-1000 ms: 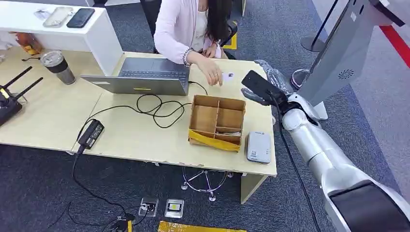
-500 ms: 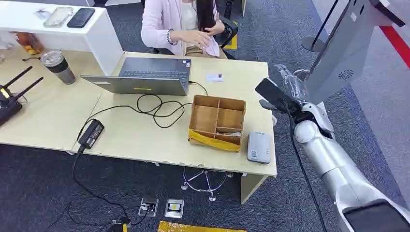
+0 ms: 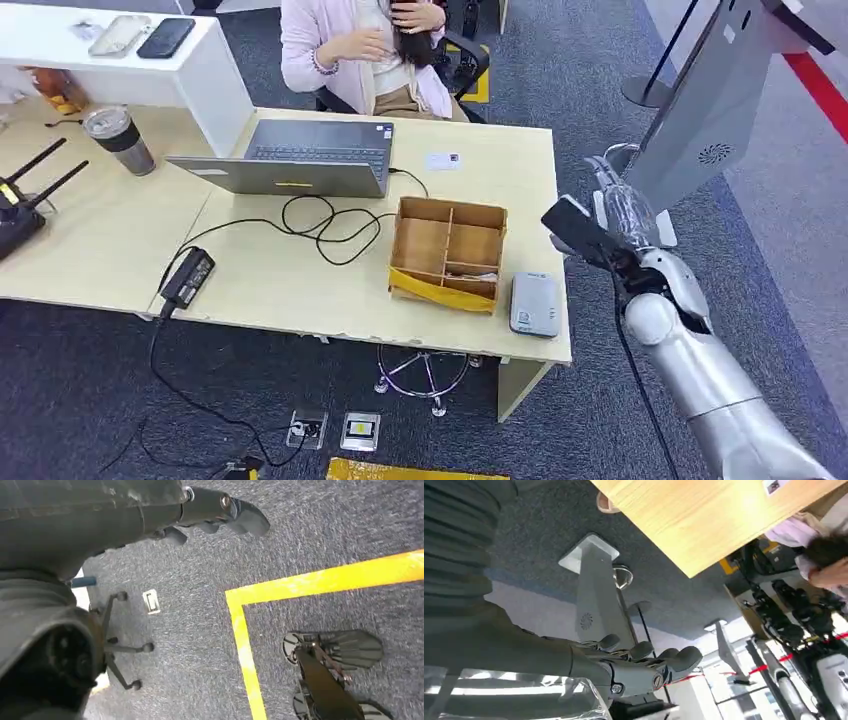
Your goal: Pass the card to the sensor for recognition and then transmit it.
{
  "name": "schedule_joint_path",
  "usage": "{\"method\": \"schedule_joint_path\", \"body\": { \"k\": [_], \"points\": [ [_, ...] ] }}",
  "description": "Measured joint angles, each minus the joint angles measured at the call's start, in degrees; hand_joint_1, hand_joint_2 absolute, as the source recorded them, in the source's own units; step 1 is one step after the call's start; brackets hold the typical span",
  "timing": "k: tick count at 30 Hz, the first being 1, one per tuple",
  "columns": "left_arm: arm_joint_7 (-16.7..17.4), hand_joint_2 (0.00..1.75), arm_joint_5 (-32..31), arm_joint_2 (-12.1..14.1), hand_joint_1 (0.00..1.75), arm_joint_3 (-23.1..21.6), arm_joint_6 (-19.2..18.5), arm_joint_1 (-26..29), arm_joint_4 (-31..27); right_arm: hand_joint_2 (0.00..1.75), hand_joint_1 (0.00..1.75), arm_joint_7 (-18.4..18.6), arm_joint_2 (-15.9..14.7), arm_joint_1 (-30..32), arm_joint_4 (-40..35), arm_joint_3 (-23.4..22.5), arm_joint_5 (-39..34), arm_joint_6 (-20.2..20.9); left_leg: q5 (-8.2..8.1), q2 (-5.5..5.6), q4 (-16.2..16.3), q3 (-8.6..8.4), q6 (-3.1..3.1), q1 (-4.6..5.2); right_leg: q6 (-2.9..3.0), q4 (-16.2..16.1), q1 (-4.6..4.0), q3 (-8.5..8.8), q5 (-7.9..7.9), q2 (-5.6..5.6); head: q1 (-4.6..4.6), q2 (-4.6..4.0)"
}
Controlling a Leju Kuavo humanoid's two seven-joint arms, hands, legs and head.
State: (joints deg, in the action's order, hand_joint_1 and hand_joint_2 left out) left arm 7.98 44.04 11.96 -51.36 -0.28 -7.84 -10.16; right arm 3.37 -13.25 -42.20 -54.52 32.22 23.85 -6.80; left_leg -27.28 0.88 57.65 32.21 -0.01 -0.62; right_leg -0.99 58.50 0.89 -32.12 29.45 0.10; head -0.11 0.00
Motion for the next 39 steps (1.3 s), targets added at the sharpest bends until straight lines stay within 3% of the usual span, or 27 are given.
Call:
{"method": "schedule_joint_path", "body": {
  "k": [3,5,15,20,26,39],
  "points": [
    [0.00,0.00,0.35,0.00,0.00,0.02,0.46,0.05,0.00,1.75,0.00,0.81,-1.62,2.31,-5.35,-0.57,0.90,-0.17,0.00,0.00,-0.01,-0.01,0.00,0.00,0.00,0.00,0.00,0.01,0.00,0.01,0.02,0.00],
    [0.04,0.00,1.27,-0.04,0.00,0.04,1.05,0.09,0.00,1.75,0.00,5.27,-4.96,9.61,-18.25,-0.81,1.97,0.09,0.00,0.00,-0.01,-0.02,0.00,0.00,0.00,0.00,0.00,0.02,0.00,0.01,0.00,0.00],
    [1.01,0.00,2.03,-0.42,0.00,0.04,2.71,0.10,0.00,1.75,0.00,8.74,-6.55,18.11,-30.75,-0.13,3.39,-1.47,-0.03,0.00,-0.02,-0.01,-0.02,-0.01,0.01,-0.01,-0.01,0.02,0.01,0.01,0.00,0.00],
    [1.29,0.00,2.03,-0.65,0.00,0.04,2.97,0.09,0.00,1.75,0.00,9.39,-6.55,20.53,-33.84,0.76,4.93,-2.69,-0.03,0.00,-0.02,-0.01,-0.02,-0.01,0.01,0.00,0.00,0.02,0.01,0.01,0.00,0.00],
    [1.77,0.00,1.97,-0.87,0.00,0.04,3.10,0.05,0.00,1.75,0.00,13.38,-6.25,23.10,-35.68,2.23,12.07,-5.99,-0.03,0.00,-0.03,0.01,-0.02,0.00,0.01,0.00,0.00,0.03,0.01,0.00,0.00,0.00],
    [1.97,0.00,1.40,-1.51,0.00,0.02,3.43,-0.11,0.00,1.75,0.00,14.73,-1.53,24.55,-34.16,4.87,25.07,-7.19,-0.03,0.00,-0.04,0.02,-0.03,-0.01,0.05,0.00,-0.01,0.02,0.03,0.01,0.02,0.00]
  ]
}}
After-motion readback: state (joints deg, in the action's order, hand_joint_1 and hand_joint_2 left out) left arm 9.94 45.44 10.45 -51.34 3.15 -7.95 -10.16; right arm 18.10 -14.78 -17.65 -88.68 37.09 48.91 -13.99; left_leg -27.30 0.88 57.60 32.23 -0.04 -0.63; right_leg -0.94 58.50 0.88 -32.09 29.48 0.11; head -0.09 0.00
